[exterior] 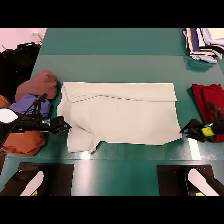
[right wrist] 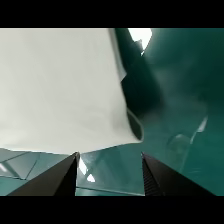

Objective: Fold the shirts.

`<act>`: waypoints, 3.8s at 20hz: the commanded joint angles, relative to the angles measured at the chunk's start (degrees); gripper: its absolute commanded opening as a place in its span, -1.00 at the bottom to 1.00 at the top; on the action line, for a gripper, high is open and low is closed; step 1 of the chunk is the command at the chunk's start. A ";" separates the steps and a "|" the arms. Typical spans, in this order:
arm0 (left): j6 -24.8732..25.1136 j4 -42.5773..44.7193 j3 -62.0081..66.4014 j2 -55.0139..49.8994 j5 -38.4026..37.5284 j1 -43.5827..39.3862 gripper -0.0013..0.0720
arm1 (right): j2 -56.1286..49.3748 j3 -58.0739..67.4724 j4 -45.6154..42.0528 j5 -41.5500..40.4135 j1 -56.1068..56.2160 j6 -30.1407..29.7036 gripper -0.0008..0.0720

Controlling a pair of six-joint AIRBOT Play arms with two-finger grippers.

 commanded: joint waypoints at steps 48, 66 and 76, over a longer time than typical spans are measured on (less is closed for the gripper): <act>4.63 7.39 40.09 -36.26 0.76 0.04 0.32 | -36.65 53.02 -1.81 1.64 17.40 -1.66 0.05; 3.06 1.44 43.10 -42.49 14.40 -25.31 -0.90 | -39.63 31.89 20.41 -6.80 9.99 -15.02 -0.93; -0.63 1.46 60.35 -60.76 12.83 -35.10 -0.90 | -25.94 54.03 26.71 -0.98 16.48 -9.55 -0.93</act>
